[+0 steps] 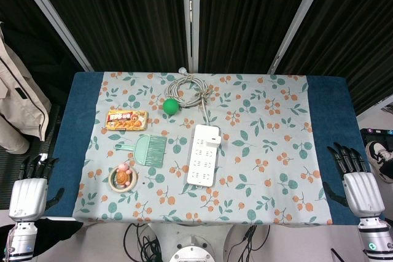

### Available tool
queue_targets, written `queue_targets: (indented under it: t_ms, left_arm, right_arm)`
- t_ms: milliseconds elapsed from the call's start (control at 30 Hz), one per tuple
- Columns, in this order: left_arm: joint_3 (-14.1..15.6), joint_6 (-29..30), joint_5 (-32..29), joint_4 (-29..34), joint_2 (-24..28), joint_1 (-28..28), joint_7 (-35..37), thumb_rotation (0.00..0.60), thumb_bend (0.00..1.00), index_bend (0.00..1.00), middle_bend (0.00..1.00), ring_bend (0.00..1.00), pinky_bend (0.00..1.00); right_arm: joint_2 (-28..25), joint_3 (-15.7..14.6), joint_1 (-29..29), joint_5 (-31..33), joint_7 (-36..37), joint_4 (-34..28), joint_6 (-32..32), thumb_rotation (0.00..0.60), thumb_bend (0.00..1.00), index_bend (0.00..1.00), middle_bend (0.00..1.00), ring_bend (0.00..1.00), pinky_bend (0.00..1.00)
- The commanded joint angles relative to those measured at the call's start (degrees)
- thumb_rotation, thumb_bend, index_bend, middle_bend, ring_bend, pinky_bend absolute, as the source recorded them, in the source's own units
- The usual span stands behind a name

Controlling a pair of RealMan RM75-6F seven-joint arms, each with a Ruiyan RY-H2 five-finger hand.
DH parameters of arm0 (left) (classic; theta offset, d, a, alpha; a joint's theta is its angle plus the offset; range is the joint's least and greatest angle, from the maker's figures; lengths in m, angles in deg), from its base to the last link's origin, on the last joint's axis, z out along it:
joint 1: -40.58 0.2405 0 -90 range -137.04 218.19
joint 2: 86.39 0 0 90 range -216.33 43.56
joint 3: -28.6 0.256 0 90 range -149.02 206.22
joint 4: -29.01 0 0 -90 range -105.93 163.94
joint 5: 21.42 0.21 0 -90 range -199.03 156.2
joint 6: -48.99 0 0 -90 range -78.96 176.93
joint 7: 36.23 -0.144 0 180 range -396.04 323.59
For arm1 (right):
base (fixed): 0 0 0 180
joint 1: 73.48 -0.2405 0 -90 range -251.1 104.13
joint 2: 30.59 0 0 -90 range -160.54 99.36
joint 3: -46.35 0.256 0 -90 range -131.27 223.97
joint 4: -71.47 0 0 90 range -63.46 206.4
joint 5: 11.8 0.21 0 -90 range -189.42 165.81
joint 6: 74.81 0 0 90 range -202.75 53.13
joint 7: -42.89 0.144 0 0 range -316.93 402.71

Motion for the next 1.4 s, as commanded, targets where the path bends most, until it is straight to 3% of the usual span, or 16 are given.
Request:
queue_targets:
  t_ms: [33,333,500,700,867,1167,1400]
  left_arm:
    - [-0.3,-0.2,-0.6,-0.5,-0.4,0.1,0.5,0.600,0.23,0.19,0.17,0.06,0.00]
    - [-1.0,-1.9,-1.4,-1.1,-0.7,-0.8,0.3,0.600,0.23,0.19,0.17,0.06,0.00]
    - [-1.2,-3.8,1.2,-0.9,-0.5,-3.0,2.3,0.600,0.22,0.19,0.17,0.06,0.02]
    - [-1.2,-9.2,10.4,-1.0,-0.5,-10.2,6.4,0.600,0.22,0.21,0.19,0.06,0.07]
    - [-1.6,-17.7,16.4,-1.6,-3.0,-18.9,9.5,0.600,0.22,0.22,0.20,0.06,0.10]
    - [-3.5,-32.3,19.6,-8.5,-12.9,-33.9,13.5,0.600,0.22,0.23,0.20,0.06,0.10]
    - [-4.5,-38.6,18.0,-14.4,-19.4,-40.9,14.7,0.600,0.22,0.23,0.20,0.06,0.10]
  right_arm:
    - [-0.1,0.4,-0.9,0.5,-0.8,-0.8,-1.3,0.600,0.23,0.00,0.00,0.00,0.02]
    - [0.1,1.6,-3.4,2.5,-3.3,-2.5,-5.1,0.600,0.23,0.00,0.00,0.00,0.02]
    - [-0.3,1.5,-4.5,2.5,-3.0,-3.2,-6.9,0.600,0.23,0.00,0.00,0.00,0.02]
    - [-4.0,3.5,-10.7,0.7,-5.5,-8.1,-13.7,0.600,0.24,0.00,0.01,0.00,0.04]
    - [-4.6,6.2,-18.8,2.3,-7.7,-11.4,-23.9,0.600,0.24,0.00,0.03,0.00,0.07]
    - [3.7,12.1,-33.8,15.3,-14.3,-6.9,-41.0,0.600,0.26,0.00,0.05,0.00,0.12]
    - [12.8,13.4,-43.7,23.7,-22.0,2.0,-47.4,0.600,0.26,0.00,0.09,0.00,0.17]
